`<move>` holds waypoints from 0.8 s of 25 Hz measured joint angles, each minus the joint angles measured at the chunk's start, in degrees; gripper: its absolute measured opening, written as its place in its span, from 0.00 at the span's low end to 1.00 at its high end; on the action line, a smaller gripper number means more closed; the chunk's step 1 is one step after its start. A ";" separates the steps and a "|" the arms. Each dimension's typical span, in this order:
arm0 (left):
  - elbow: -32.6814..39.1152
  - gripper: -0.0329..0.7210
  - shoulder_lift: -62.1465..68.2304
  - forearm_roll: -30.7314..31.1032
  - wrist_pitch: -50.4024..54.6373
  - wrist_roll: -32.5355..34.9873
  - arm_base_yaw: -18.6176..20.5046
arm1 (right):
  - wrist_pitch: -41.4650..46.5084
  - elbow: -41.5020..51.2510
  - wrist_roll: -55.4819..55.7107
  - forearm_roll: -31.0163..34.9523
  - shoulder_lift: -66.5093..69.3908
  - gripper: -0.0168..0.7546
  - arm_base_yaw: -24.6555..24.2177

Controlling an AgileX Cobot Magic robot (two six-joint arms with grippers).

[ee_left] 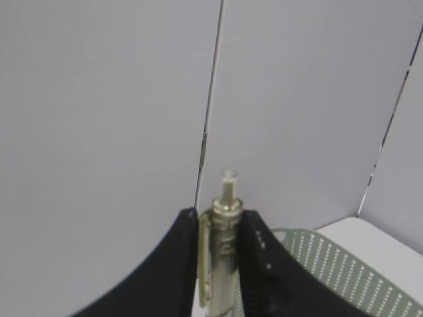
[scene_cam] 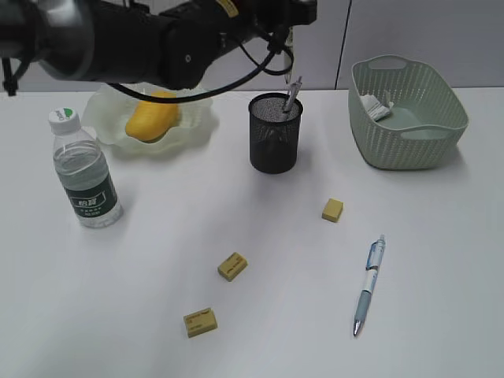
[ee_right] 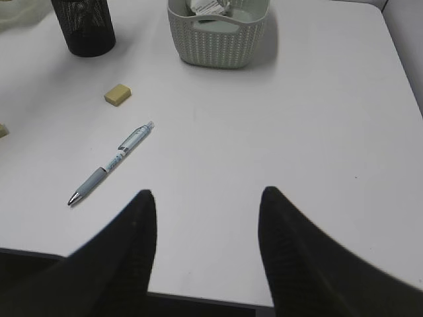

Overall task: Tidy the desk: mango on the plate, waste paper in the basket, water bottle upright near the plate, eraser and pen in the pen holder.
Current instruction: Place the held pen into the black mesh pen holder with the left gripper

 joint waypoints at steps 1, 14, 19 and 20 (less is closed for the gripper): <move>0.00 0.24 0.52 0.00 -0.42 0.00 0.00 | 0.00 0.00 0.00 0.00 0.00 0.55 0.00; 0.17 0.24 7.42 0.07 -1.19 0.00 1.42 | 0.05 0.00 0.00 0.00 0.00 0.55 0.00; 0.17 0.24 8.29 0.07 1.16 0.00 1.46 | 0.05 0.00 0.00 0.00 0.00 0.55 0.00; 0.17 0.24 8.29 0.07 1.67 0.00 1.46 | 0.05 0.00 0.00 0.00 0.00 0.55 0.00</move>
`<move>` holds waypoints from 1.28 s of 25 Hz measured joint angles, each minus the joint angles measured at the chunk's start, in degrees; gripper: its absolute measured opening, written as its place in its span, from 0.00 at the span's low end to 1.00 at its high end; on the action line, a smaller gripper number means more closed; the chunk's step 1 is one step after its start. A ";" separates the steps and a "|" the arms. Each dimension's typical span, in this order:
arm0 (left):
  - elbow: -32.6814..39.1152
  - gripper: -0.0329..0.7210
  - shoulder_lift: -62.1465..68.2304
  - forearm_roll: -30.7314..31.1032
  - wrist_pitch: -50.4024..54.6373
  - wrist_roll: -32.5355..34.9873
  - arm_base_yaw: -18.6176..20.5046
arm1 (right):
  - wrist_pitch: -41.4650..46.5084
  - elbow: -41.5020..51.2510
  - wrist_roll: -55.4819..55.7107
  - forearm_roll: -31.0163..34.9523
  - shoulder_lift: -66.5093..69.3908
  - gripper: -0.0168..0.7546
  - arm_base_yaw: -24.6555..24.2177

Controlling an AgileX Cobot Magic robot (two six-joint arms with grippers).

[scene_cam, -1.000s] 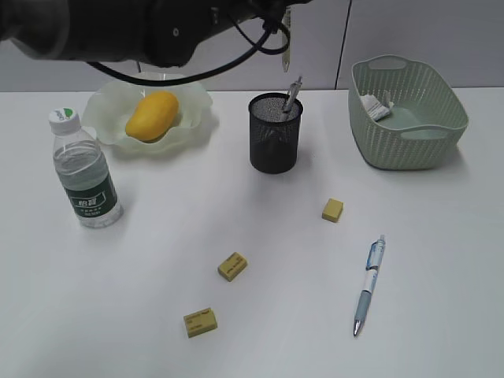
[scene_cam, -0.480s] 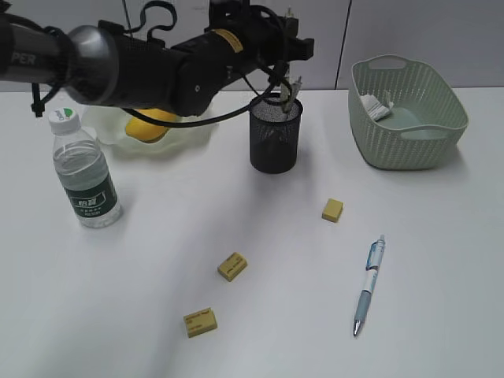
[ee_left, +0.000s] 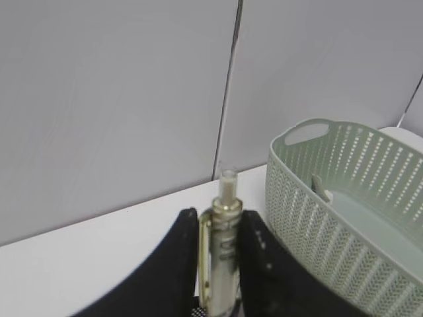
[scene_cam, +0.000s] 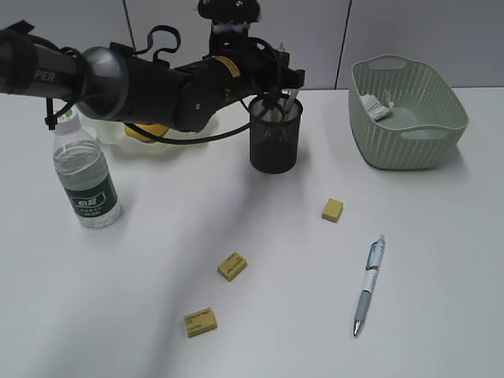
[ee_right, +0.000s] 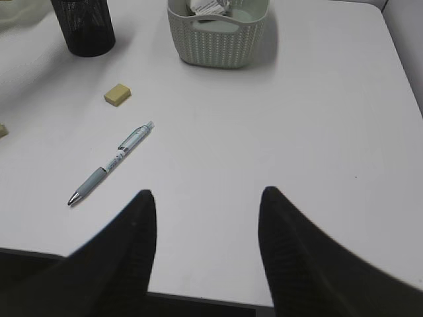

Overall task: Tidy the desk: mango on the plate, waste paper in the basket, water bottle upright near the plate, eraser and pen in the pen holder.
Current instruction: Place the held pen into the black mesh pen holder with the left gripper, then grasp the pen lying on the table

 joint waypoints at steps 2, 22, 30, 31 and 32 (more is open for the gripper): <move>0.00 0.24 0.00 0.00 0.83 0.00 0.08 | 0.00 0.00 0.00 0.00 0.00 0.55 0.00; 0.00 0.81 -7.44 0.81 17.70 0.00 0.63 | -0.02 0.00 0.00 0.00 0.00 0.55 0.00; 0.00 0.77 -19.84 0.87 41.09 0.00 0.63 | -0.02 0.00 0.00 0.00 0.00 0.55 0.00; 0.00 0.77 -21.23 0.55 44.63 0.00 0.63 | -0.02 0.00 0.00 0.00 0.00 0.55 0.00; 0.00 0.77 -22.87 0.21 47.95 0.00 0.63 | -0.02 0.00 0.00 0.00 0.00 0.55 0.00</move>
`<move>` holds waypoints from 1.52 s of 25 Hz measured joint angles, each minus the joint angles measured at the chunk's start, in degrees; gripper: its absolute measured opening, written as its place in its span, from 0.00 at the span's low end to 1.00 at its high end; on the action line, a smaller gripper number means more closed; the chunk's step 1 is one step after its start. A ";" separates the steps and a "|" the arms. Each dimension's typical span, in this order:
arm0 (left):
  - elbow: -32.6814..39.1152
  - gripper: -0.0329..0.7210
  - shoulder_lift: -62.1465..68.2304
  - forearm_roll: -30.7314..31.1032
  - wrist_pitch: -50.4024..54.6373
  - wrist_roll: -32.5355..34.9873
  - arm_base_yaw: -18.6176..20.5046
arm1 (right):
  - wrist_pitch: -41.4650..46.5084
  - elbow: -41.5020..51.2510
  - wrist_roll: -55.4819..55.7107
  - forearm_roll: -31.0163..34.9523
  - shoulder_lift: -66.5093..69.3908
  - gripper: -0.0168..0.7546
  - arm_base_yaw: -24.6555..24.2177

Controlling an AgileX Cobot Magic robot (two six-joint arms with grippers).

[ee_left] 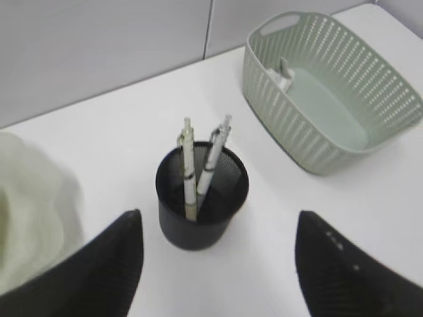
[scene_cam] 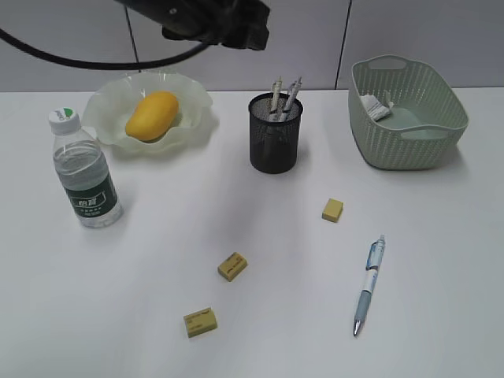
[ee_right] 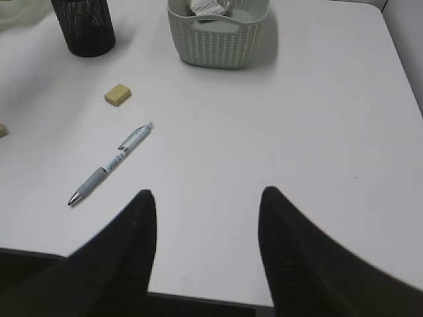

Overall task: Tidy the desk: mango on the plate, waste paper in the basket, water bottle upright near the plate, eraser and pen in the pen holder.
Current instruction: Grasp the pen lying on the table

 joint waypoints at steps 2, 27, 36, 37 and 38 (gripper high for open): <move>0.00 0.76 -2.87 -0.78 5.22 0.00 0.00 | 0.00 0.00 0.00 0.00 0.00 0.55 0.00; -0.23 0.75 -11.92 5.49 24.04 -0.04 31.05 | 0.00 0.00 0.00 0.00 0.00 0.55 0.00; 1.53 0.75 -12.12 10.02 31.49 -0.04 31.05 | 0.00 0.00 0.00 0.00 0.00 0.55 0.00; 2.50 0.75 -12.60 10.02 31.95 -0.04 31.05 | 0.00 0.00 0.00 0.00 0.00 0.55 0.00; 3.77 0.75 -13.21 10.02 32.45 -0.04 31.05 | 0.00 0.00 0.00 0.00 0.00 0.55 0.00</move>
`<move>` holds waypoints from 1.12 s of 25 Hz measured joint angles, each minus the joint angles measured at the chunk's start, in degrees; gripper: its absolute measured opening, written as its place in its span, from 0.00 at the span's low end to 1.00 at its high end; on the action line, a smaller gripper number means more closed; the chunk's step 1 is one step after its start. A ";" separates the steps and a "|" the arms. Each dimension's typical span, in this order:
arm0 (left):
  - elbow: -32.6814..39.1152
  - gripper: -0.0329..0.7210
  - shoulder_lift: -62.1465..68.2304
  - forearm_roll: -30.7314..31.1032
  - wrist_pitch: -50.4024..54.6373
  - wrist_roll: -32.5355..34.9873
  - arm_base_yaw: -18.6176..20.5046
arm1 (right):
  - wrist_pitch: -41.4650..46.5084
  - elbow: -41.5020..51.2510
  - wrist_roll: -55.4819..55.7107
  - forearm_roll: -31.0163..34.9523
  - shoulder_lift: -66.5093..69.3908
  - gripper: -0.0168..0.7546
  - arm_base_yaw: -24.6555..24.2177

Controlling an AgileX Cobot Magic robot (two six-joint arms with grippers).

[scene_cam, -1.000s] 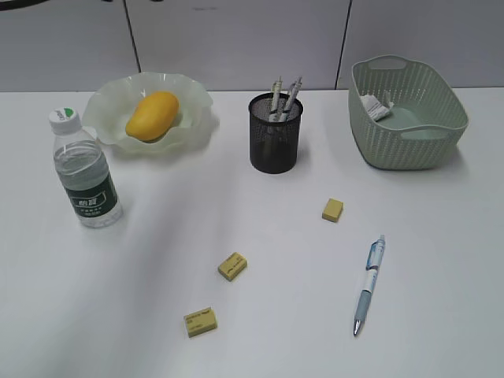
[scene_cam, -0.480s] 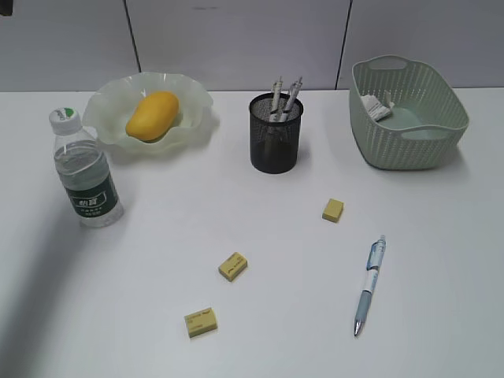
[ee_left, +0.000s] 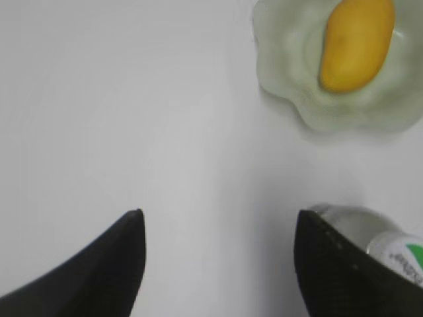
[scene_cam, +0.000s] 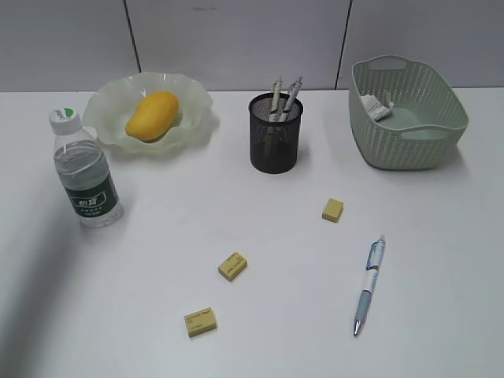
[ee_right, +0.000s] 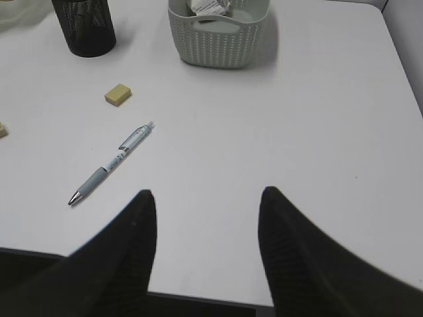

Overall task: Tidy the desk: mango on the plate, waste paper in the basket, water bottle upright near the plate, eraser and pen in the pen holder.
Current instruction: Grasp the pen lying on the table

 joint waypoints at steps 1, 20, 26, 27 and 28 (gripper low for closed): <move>1.45 0.75 -1.11 -0.05 0.22 0.00 0.00 | 0.00 0.00 0.00 0.00 0.00 0.55 0.00; 33.20 0.75 -36.01 -4.78 2.80 -0.79 0.00 | 0.00 0.00 0.00 0.00 0.00 0.55 0.00; 41.69 0.75 -49.95 -4.78 2.32 -1.10 0.00 | 0.00 0.00 0.00 0.00 0.00 0.55 0.00; 42.79 0.75 -52.20 -4.78 2.11 -1.16 0.00 | 0.00 0.00 0.00 0.05 0.00 0.55 0.00; 43.99 0.74 -54.49 -4.78 1.99 -1.16 0.00 | 0.00 0.00 0.00 0.05 0.00 0.55 0.00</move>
